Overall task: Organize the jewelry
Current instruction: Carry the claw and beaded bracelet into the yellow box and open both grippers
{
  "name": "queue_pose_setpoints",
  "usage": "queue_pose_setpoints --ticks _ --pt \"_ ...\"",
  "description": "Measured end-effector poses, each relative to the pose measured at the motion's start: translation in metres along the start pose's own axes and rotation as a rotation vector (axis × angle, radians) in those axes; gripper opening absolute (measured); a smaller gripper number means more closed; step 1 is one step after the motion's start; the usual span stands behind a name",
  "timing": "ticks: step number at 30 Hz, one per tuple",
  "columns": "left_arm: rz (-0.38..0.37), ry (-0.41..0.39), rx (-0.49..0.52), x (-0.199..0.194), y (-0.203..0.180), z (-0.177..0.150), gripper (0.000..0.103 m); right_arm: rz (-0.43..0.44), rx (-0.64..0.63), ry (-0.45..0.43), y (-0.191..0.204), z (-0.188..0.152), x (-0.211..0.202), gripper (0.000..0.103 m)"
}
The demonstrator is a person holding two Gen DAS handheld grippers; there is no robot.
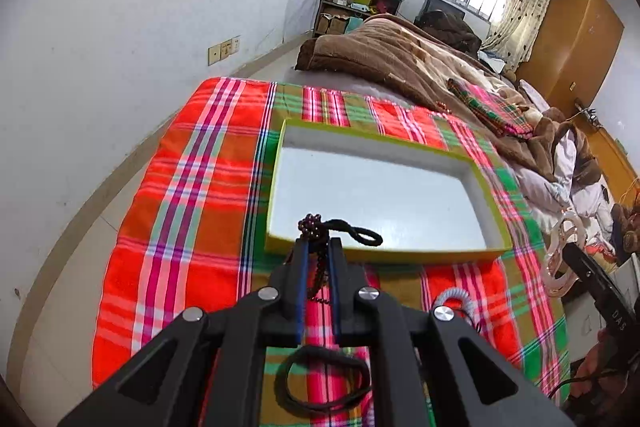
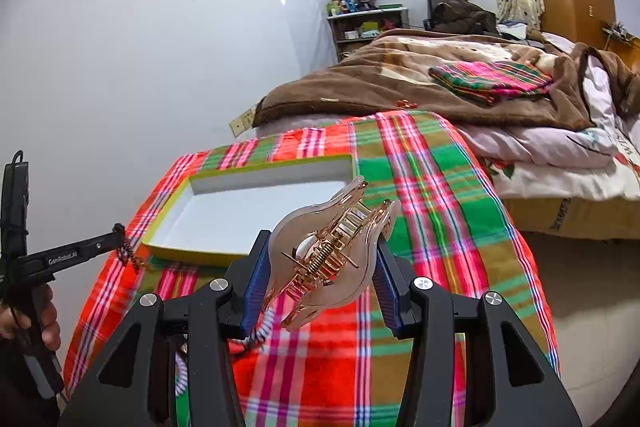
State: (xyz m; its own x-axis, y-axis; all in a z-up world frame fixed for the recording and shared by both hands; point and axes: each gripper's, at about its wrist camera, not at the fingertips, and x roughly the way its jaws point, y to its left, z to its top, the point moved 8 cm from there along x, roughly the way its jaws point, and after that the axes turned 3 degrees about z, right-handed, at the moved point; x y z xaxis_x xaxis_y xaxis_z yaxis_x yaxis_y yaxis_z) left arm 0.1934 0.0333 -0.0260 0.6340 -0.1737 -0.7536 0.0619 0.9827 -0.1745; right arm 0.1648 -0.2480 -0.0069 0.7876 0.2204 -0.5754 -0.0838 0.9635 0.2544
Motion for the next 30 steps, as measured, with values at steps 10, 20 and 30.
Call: queue_pose_setpoints --ticks 10,20,30 --pt "-0.035 -0.016 0.002 0.025 -0.008 0.035 0.010 0.047 -0.027 0.072 0.007 0.026 0.053 0.048" --pt "-0.067 0.027 -0.020 0.074 -0.009 0.060 0.010 0.026 -0.072 0.159 -0.001 0.040 0.116 0.048" --pt "-0.057 0.065 -0.013 0.109 -0.010 0.069 0.010 0.035 -0.083 0.230 -0.004 0.040 0.153 0.048"
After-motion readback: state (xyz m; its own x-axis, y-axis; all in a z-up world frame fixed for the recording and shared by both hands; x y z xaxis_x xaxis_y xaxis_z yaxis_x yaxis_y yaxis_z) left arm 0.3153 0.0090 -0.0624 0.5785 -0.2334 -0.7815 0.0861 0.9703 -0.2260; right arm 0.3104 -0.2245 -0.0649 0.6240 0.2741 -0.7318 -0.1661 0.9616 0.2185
